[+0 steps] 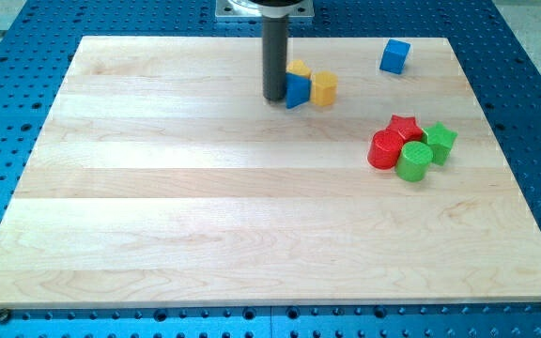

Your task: Keep hexagon on bottom left to cube

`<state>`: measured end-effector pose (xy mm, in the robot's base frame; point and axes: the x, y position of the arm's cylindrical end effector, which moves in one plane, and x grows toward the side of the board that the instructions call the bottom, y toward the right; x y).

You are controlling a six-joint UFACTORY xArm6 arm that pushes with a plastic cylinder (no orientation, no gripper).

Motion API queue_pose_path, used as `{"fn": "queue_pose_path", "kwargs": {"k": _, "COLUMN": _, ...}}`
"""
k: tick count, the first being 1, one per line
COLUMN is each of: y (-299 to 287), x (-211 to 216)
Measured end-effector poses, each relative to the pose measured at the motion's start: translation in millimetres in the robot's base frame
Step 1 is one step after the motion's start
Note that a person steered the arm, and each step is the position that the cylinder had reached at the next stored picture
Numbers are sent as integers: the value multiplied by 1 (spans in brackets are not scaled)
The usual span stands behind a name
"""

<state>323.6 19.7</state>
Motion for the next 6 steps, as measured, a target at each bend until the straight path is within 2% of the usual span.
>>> {"fn": "queue_pose_path", "kwargs": {"k": 1, "y": -30, "x": 20}}
{"fn": "queue_pose_path", "kwargs": {"k": 3, "y": 55, "x": 18}}
{"fn": "queue_pose_path", "kwargs": {"k": 4, "y": 80, "x": 15}}
{"fn": "queue_pose_path", "kwargs": {"k": 6, "y": 98, "x": -24}}
